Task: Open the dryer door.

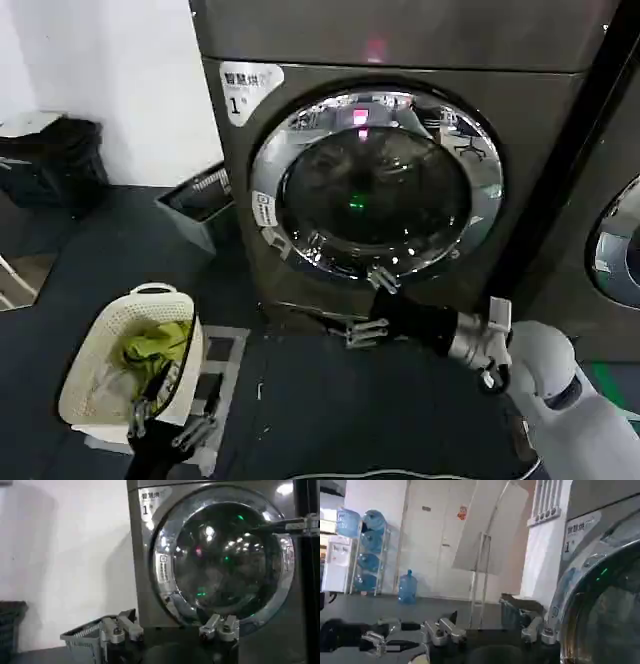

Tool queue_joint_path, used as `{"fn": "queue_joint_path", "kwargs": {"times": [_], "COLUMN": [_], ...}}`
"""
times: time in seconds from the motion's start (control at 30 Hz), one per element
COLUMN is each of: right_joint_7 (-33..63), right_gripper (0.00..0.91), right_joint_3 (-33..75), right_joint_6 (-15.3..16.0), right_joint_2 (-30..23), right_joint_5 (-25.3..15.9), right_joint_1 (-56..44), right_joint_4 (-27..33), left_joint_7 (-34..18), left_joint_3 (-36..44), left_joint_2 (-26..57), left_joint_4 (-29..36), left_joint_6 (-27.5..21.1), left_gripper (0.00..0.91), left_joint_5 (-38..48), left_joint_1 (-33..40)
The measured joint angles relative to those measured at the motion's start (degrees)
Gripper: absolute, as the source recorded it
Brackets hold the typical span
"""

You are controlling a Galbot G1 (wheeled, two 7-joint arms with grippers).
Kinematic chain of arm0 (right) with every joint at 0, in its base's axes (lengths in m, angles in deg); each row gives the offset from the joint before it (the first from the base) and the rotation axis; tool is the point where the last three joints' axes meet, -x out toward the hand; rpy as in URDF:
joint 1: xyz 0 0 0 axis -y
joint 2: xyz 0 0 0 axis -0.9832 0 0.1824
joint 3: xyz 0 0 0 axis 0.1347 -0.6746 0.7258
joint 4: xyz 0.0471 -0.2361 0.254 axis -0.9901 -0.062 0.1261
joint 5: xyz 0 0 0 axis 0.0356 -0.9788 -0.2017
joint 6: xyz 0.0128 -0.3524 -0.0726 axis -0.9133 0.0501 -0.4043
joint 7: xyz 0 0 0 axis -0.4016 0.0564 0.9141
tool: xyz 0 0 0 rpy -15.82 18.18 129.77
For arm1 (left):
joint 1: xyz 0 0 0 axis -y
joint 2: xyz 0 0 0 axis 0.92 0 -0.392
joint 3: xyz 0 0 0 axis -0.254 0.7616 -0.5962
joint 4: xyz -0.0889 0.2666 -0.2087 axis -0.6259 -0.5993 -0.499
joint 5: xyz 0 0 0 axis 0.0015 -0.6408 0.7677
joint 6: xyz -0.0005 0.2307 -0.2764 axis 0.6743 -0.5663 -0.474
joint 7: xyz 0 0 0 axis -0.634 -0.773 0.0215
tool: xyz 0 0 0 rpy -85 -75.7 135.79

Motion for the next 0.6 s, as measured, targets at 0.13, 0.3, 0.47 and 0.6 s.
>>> {"fn": "queue_joint_path", "kwargs": {"times": [0.13,0.3,0.47,0.6], "right_joint_7": [-0.16,2.19,5.62,9.17], "right_gripper": [0.907,0.907,0.907,0.907], "right_joint_3": [-0.05,-2.43,-7.44,-12.67], "right_joint_6": [0.06,-0.34,-1.97,-2.68], "right_joint_2": [0.13,-0.37,-1.57,-3.39], "right_joint_5": [0.02,0.01,-1.81,-2.5], "right_joint_1": [2.53,8.12,14.23,19.24], "right_joint_4": [3.4,10.54,16.69,20.76], "left_joint_7": [0.04,0.15,1.46,1.39], "left_joint_3": [0.36,0.33,-0.01,-0.08], "left_joint_2": [0.0,0.0,0.0,0.0], "left_joint_4": [-0.16,-0.14,0.34,0.76], "left_joint_6": [-1.45,-3.34,-4.69,-5.23], "left_gripper": [0.907,0.907,0.907,0.907], "left_joint_5": [0.37,-0.34,-1.67,-3.07], "left_joint_1": [0.5,0.68,0.7,0.54]}}
